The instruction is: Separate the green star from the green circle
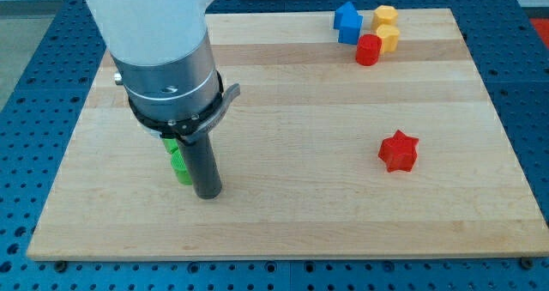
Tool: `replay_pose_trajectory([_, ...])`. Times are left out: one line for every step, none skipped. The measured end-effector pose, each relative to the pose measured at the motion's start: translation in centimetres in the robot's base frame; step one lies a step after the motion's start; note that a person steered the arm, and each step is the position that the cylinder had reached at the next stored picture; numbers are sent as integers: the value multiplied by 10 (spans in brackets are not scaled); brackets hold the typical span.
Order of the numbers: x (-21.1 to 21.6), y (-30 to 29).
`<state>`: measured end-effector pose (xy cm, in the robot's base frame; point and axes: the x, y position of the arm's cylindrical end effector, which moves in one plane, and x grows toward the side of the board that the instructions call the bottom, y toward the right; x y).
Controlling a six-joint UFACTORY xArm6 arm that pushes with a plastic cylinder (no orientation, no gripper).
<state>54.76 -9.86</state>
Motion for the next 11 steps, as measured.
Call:
replay_pose_trajectory([0, 0])
replay_pose_trajectory([0, -11])
replay_pose_trajectory([0, -13])
replay_pose_trajectory([-5, -13])
replay_pose_trajectory([-19, -15])
replay_pose_trajectory([-30, -22])
replay_pose_trajectory([-38, -40])
replay_pose_trajectory([-47, -51])
replay_pose_trajectory([-58, -51])
replay_pose_trajectory([-75, -51])
replay_pose_trajectory([-92, -55])
